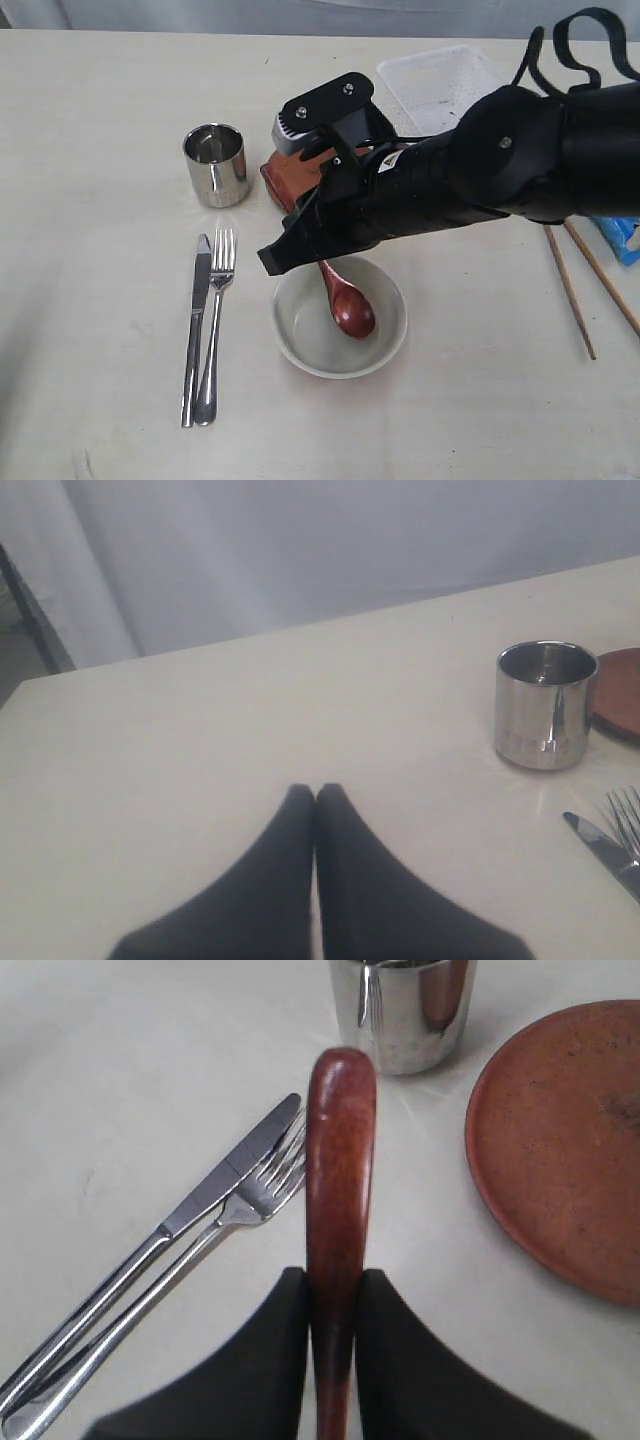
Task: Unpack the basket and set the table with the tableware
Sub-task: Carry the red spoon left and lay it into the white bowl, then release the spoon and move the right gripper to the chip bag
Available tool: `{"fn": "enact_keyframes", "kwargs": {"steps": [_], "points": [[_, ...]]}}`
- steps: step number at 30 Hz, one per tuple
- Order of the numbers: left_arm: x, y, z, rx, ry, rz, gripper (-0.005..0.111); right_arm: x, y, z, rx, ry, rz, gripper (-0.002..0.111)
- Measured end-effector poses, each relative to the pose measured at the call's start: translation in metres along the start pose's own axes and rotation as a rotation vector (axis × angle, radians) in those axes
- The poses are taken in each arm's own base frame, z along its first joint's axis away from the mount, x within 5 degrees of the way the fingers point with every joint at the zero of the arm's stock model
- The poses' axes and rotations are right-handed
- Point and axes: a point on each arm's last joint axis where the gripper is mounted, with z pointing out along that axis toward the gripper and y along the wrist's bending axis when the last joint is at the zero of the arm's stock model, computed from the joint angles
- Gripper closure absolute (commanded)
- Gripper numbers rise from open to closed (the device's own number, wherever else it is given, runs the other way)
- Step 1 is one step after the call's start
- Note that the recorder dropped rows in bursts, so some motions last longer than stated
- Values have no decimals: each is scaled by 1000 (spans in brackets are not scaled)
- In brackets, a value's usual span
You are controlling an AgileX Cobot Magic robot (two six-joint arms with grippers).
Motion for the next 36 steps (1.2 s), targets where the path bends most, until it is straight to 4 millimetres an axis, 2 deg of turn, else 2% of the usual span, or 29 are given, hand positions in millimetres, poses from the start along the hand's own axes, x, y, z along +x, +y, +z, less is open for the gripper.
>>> {"fn": "enact_keyframes", "kwargs": {"steps": [10,13,14,17,18,24,28,31,35,36], "points": [[0,0,0,0,0,0,107,3,1,3,-15,30,-51,108],[0,0,0,0,0,0,107,9,-1,12,-14,63,-49,107],[0,0,0,0,0,0,107,10,-1,14,-14,70,-50,102],[0,0,0,0,0,0,107,11,-1,15,-14,74,-51,70],[0,0,0,0,0,0,107,11,-1,15,-14,74,-51,65],[0,0,0,0,0,0,107,8,0,11,-15,61,-69,63],[0,0,0,0,0,0,107,-1,2,-6,-17,-1,-79,63],[0,0,0,0,0,0,107,-15,-2,-29,-8,-81,-23,63],[0,0,0,0,0,0,107,-31,-31,-62,43,-163,92,63],[0,0,0,0,0,0,107,-32,-49,-78,87,-170,136,63]]}}
